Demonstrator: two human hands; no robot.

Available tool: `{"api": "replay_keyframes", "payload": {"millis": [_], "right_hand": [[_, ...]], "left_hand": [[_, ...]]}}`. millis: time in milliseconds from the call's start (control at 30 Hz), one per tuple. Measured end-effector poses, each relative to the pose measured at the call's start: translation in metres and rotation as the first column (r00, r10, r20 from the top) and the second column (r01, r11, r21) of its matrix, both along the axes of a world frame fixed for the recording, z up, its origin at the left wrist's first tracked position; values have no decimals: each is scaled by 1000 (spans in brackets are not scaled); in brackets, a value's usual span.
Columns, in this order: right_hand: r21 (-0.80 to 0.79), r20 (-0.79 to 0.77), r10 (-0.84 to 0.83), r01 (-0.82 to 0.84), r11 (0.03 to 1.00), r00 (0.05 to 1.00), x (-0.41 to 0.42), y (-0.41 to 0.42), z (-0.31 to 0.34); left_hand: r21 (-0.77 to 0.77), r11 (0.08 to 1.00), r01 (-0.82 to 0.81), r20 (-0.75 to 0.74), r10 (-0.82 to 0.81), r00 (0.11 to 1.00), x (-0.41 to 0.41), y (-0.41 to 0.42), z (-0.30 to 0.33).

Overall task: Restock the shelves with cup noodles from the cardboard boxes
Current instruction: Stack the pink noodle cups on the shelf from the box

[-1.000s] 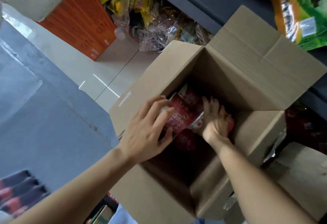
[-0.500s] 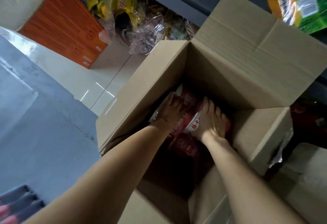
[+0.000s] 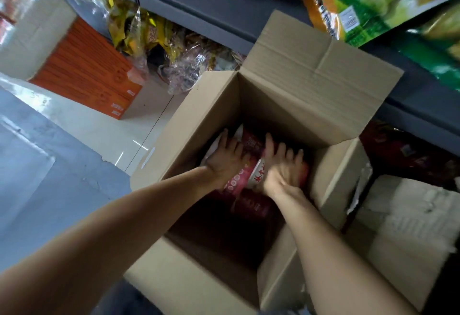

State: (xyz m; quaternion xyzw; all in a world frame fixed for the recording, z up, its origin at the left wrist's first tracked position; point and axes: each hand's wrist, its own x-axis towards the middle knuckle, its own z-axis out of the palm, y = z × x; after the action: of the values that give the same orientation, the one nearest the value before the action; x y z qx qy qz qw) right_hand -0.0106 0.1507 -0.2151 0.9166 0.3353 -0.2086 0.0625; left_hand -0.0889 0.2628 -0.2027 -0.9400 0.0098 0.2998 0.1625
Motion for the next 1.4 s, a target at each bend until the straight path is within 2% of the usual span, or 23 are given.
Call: {"api": "replay_keyframes", "payload": {"millis": [67,133,200,300,433,467,533,633,700,767,833,900,967,1133,1400], "right_hand": [[59,197,32,-44,997,980,-10,3,22],[175,281,-13,-38,984,960,-19,-1,56],[280,261,-52,-24,960,964,-25,-9,88],[372,266,-81,-25,928,960,-35,-23,157],[468,198,-195,82,880,961,-61,-54,247],[544,141,-247,133,828,959,-68,-63,270],[696,-78,-331,289,657,940,-73,-82,301],[841,-396,-300,474,260,868,-80,-102,337],[853,-489,-260,519,56,833,-92,-108,357],[874,-480,-233,485,-39,846,-103,-104,378],[910,-414,-229,410,-66,881,-108,-93,400],[936,-350,-231,348,-51,908,-108,-77,421],[944,-328,-203,328,-34,922,-100,-55,436],[954,-298,-146,291,-68,943,-64,25,462],[979,-201,-150,196,-46,968,22,164,450]], "left_hand": [[-2,1000,-25,21,25,999,-5,5,28],[-30,999,-40,130,43,991,-16,9,57],[-116,993,-4,274,36,961,-29,17,74],[-130,991,41,409,16,912,-49,25,127],[-152,984,91,651,30,759,-85,21,218],[-164,983,84,692,54,720,-94,18,240],[-172,983,64,754,90,651,-111,12,282],[-249,969,-13,821,218,528,-136,6,341],[-369,928,-59,840,360,407,-154,4,374],[-477,878,-33,840,467,275,-168,8,397],[-511,859,25,849,500,173,-178,13,412],[-504,861,67,863,497,93,-186,21,419],[-557,826,89,831,556,38,-191,33,421],[-726,679,108,682,731,-12,-180,77,432],[-800,571,184,559,821,-119,-126,158,437]]}}
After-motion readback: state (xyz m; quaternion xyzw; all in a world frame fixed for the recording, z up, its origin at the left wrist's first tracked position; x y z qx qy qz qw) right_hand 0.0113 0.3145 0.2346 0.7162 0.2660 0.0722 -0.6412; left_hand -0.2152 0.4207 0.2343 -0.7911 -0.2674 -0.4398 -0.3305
